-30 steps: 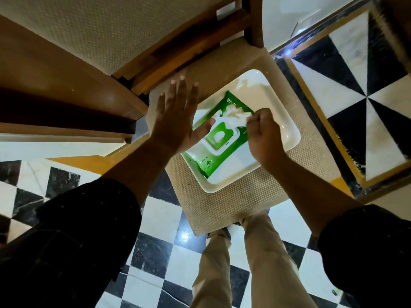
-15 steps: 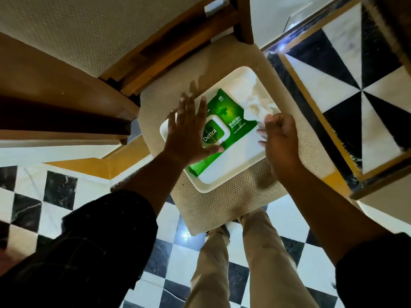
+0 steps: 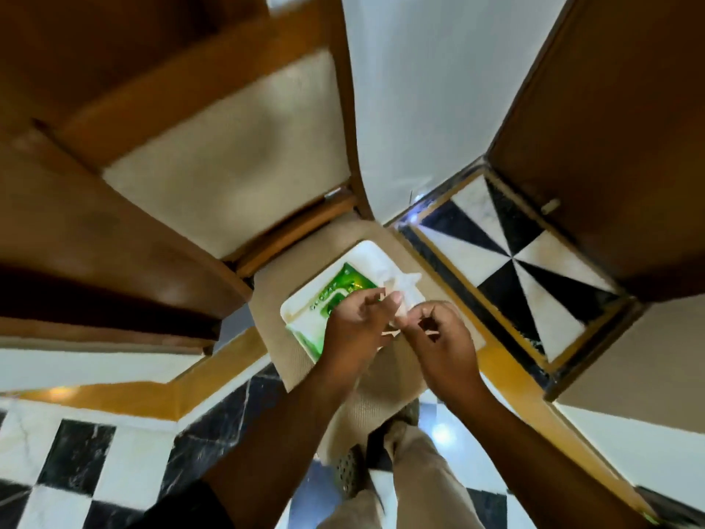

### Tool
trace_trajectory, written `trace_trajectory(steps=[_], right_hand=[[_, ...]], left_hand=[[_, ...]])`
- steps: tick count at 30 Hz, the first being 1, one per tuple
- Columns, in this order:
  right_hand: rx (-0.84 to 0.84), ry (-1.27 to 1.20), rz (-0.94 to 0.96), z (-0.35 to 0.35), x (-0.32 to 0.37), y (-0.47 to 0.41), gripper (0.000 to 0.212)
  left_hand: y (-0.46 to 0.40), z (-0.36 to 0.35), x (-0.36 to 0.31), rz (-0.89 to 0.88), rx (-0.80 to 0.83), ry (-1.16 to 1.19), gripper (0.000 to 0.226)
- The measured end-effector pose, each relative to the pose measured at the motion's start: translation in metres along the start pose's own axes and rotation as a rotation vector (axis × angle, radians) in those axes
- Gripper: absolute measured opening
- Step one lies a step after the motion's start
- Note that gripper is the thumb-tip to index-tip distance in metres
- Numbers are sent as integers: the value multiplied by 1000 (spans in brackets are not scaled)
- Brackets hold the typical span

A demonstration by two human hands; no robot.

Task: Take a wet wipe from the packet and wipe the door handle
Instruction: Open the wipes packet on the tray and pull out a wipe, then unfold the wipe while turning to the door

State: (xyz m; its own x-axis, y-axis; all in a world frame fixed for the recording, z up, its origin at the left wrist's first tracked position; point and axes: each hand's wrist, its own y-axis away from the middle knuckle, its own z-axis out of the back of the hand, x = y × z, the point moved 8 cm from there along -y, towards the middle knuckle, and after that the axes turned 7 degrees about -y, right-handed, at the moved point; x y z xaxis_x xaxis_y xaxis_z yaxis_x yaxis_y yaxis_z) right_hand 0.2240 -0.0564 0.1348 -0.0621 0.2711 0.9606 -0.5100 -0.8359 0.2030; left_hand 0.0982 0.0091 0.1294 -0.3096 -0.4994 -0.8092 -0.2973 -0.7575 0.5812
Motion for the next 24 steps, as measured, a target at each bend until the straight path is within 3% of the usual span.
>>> trace_trajectory(steps=[2,6,9,12,14,19,24], right_hand=[[11,58,85,7,36,25,11],[-40,-27,117,30,86,66,8],[-181,-210,73,60,114,90,11],[-298,-230,94,91,141,110,11],[-386,-201,111,114,151,125,7],[-613,-364,130,186,154,160,15],[-711,-524,124,246,144,174,20]], left_hand=[[26,4,-27,-38,-16,37,8],[72,5,-67,-110,36,57,15],[106,-7,-94,-284,96,-111,21],[141,-38,-118,-493,175,-356,22],[157,-56,-129,-562,187,-393,23],[165,-81,-153,-514,142,-193,20],[163,-106,-178,-506,69,21,22]])
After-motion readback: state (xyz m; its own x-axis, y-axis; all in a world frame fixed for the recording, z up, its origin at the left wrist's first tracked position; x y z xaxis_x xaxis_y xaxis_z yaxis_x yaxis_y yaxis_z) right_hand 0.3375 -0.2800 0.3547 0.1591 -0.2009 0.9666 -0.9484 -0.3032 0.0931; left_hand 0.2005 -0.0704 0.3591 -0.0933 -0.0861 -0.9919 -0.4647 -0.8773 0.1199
